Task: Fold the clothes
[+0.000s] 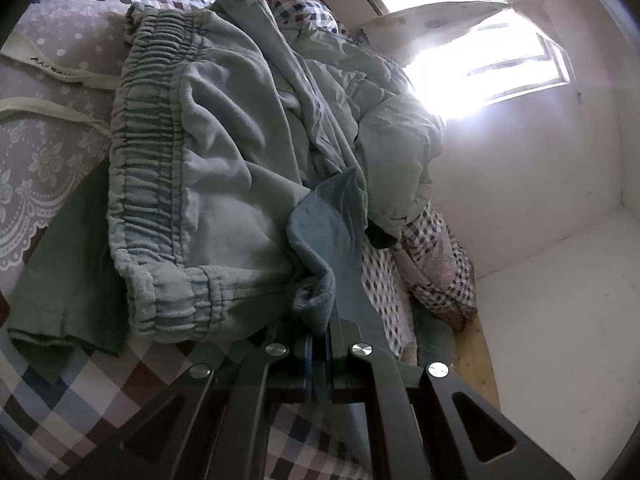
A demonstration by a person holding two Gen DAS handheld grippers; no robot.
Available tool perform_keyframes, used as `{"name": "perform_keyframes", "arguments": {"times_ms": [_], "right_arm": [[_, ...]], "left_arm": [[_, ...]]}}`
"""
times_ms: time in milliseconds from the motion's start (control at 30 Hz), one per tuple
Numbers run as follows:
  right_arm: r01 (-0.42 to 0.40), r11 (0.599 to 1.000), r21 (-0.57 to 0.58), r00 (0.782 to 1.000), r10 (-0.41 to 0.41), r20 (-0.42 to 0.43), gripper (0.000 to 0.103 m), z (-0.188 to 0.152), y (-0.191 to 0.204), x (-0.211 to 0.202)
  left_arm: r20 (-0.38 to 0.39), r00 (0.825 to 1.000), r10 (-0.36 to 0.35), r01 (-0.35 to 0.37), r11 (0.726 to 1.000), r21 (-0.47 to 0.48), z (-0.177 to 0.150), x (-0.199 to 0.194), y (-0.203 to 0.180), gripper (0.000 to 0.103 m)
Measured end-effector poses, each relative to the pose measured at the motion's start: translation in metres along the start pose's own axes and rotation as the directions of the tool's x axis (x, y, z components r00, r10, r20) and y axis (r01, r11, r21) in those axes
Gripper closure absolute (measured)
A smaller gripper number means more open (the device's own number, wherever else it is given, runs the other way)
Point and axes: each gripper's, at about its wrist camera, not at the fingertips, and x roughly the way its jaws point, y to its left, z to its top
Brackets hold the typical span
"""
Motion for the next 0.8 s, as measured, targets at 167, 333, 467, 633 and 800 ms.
{"name": "perform_keyframes", "arguments": {"times_ms": [167,333,467,633,800], "right_arm": [[0.075,0.992,-0.1,0.995,-0.067,0.078,0.021,0.003,0.022,-0.014],[0.051,0.997,-0.061,0.996,-0.047,0.07,0.021,-0.003,0.02,-0.02],[-0.192,0.975,0.111,0.981,0.189,0.041,0.021,-0.015,-0.01,-0.024],[-0.622,0.702,0.347,0.77,0.629,0.109,0.021,-0.041,-0.046,-0.021],[-0.751,0.489,0.443,0.613,0.767,0.192,0.021,-0.06,-0.063,0.001]], "left_arm": [[-0.006,1.0,0.009,-0.009,1.0,-0.013,0.0,0.001,0.003,0.1],[-0.011,1.0,0.015,-0.016,1.0,-0.014,0.0,0.002,0.004,0.1],[-0.015,0.999,0.032,-0.032,0.999,-0.005,0.001,0.004,0.004,0.1],[-0.017,0.998,0.062,-0.061,0.998,0.029,0.0,0.004,0.002,0.1],[-0.009,0.997,0.081,-0.081,0.996,0.031,0.0,0.006,0.003,0.1]]}}
